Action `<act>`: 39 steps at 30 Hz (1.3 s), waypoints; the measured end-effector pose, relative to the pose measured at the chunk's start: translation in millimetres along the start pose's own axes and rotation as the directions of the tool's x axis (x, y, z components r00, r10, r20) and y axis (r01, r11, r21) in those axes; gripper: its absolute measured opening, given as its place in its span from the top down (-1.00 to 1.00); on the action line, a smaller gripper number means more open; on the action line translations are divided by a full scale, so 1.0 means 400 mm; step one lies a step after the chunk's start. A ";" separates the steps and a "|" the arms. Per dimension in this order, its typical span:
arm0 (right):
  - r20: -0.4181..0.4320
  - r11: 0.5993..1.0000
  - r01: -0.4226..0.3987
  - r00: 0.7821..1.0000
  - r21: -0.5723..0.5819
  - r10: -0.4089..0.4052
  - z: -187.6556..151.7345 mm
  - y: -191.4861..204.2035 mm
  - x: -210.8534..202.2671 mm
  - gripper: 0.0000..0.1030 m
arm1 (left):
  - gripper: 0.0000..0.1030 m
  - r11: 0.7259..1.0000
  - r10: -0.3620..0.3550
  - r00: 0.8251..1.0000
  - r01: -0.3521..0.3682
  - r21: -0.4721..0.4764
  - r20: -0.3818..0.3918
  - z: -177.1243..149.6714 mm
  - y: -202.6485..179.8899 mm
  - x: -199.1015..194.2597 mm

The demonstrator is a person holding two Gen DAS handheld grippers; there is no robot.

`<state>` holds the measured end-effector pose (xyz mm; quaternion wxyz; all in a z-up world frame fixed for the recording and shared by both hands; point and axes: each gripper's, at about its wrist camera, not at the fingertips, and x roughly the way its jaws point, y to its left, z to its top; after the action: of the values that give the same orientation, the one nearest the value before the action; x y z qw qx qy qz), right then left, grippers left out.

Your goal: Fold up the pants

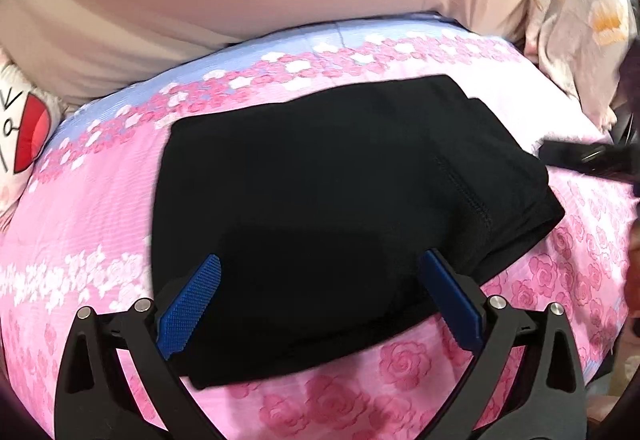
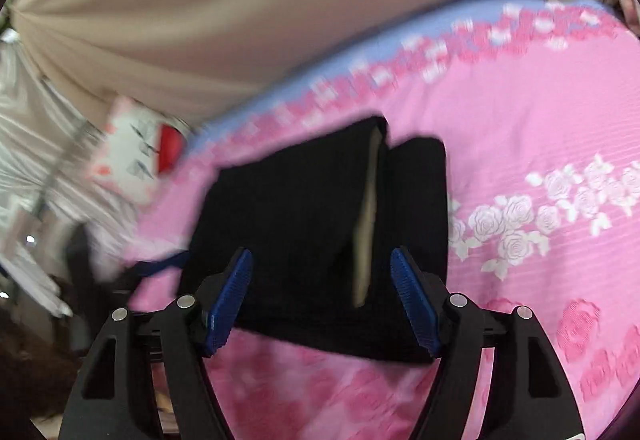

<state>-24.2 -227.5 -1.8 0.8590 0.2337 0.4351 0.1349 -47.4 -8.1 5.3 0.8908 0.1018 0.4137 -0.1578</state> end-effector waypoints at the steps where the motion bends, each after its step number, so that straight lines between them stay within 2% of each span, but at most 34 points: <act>1: -0.031 1.000 -0.011 0.999 0.012 0.011 -0.001 -0.006 0.027 -0.36 | -0.90 1.000 0.002 1.000 -0.002 -0.013 0.009 -0.004 0.012 -0.014; 3: -0.033 0.998 -0.052 0.998 0.029 0.053 -0.002 -0.012 0.055 -0.33 | -0.90 0.999 0.010 1.000 -0.009 -0.038 0.027 -0.010 0.036 -0.037; 4: -0.030 0.998 -0.064 0.997 0.025 0.064 -0.002 -0.008 0.065 -0.11 | -0.90 0.999 0.015 0.999 -0.014 -0.047 0.031 -0.010 0.045 -0.043; 5: -0.025 0.998 -0.053 0.998 0.021 0.053 -0.002 0.000 0.075 0.33 | -0.90 0.998 0.022 0.999 -0.020 -0.057 0.034 -0.010 0.055 -0.047; 6: -0.020 0.999 -0.032 0.999 0.024 0.033 -0.001 0.001 0.078 0.54 | -0.90 0.997 0.028 0.999 -0.025 -0.070 0.034 -0.007 0.065 -0.049; 7: -0.015 0.999 -0.038 0.999 0.025 0.038 0.001 0.006 0.074 0.64 | -0.90 0.996 0.032 0.999 -0.029 -0.081 0.035 -0.004 0.073 -0.051; 12: 0.098 0.998 -0.057 0.993 -0.035 0.061 -0.005 0.068 -0.063 0.67 | -0.90 0.993 0.026 0.997 -0.018 -0.119 0.068 0.006 0.104 -0.084; 14: 0.104 1.000 0.000 0.995 -0.016 0.002 -0.018 0.038 -0.071 0.67 | -0.90 0.993 0.034 0.998 -0.028 -0.112 0.052 -0.002 0.100 -0.060; 16: 0.036 0.994 0.089 0.995 0.060 -0.091 -0.043 -0.051 -0.011 0.63 | -0.90 0.993 0.035 0.999 -0.034 -0.115 0.007 -0.010 0.092 -0.019; 18: 0.046 0.994 0.012 0.999 0.111 -0.017 -0.059 -0.096 0.000 0.61 | -0.90 0.992 0.027 0.998 -0.033 -0.119 -0.052 -0.020 0.083 0.027; 19: 0.040 0.991 0.000 0.999 0.133 -0.005 -0.053 -0.093 -0.016 0.56 | -0.90 0.991 0.034 0.996 -0.043 -0.125 -0.077 -0.025 0.082 0.043; 22: 0.134 0.996 0.067 0.988 0.059 -0.075 -0.025 -0.026 -0.094 0.48 | -0.90 0.988 0.016 0.997 -0.027 -0.150 -0.071 -0.029 0.094 0.032; 24: 0.148 0.999 0.038 0.988 -0.019 -0.035 0.011 0.039 -0.112 0.48 | -0.90 0.987 0.011 0.999 -0.018 -0.162 -0.041 -0.023 0.106 0.003; 26: 0.128 0.995 -0.012 0.991 -0.099 0.025 0.050 0.113 -0.085 0.51 | -0.90 0.984 -0.001 1.000 0.001 -0.176 -0.001 -0.012 0.123 -0.027; 29: 0.045 0.979 -0.076 0.995 -0.190 0.086 0.086 0.208 0.010 0.54 | -0.90 0.979 -0.057 0.998 0.060 -0.194 0.025 -0.004 0.137 -0.040; 30: -0.003 0.968 -0.088 0.996 -0.237 0.090 0.100 0.248 0.075 0.54 | -0.90 0.978 -0.056 0.998 0.058 -0.199 0.016 -0.003 0.143 -0.029; 32: -0.065 0.960 -0.078 0.996 -0.269 0.063 0.122 0.264 0.173 0.60 | -0.90 0.979 -0.036 0.999 0.031 -0.202 -0.021 -0.007 0.145 0.006; 33: -0.073 0.964 -0.024 0.997 -0.266 0.005 0.137 0.256 0.214 0.61 | -0.90 0.979 -0.031 0.999 0.022 -0.202 -0.040 -0.011 0.143 0.022; 34: -0.077 0.966 0.066 0.993 -0.252 -0.088 0.151 0.219 0.259 0.70 | -0.90 0.980 -0.032 0.998 0.020 -0.200 -0.057 -0.016 0.144 0.037; 35: -0.084 0.967 0.107 0.988 -0.230 -0.129 0.161 0.182 0.282 1.00 | -0.90 0.979 -0.034 0.996 0.016 -0.205 -0.086 -0.025 0.147 0.063; 37: -0.129 0.998 0.021 0.991 -0.055 -0.028 0.186 0.108 0.281 1.00 | -0.90 0.972 -0.061 0.993 0.036 -0.230 -0.101 -0.033 0.155 0.078; 38: -0.135 0.999 0.026 0.990 -0.039 -0.031 0.194 0.120 0.268 0.93 | -0.90 0.969 -0.072 0.992 0.046 -0.242 -0.101 -0.036 0.161 0.079; 39: -0.103 0.995 0.038 0.994 -0.097 -0.048 0.198 0.164 0.239 0.78 | -0.90 0.966 -0.084 0.992 0.057 -0.251 -0.099 -0.037 0.168 0.078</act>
<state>94.1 -152.3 7.6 0.8478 0.1761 0.4776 0.1490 -14.5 52.8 -24.8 0.8666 -0.0165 0.4813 -0.1306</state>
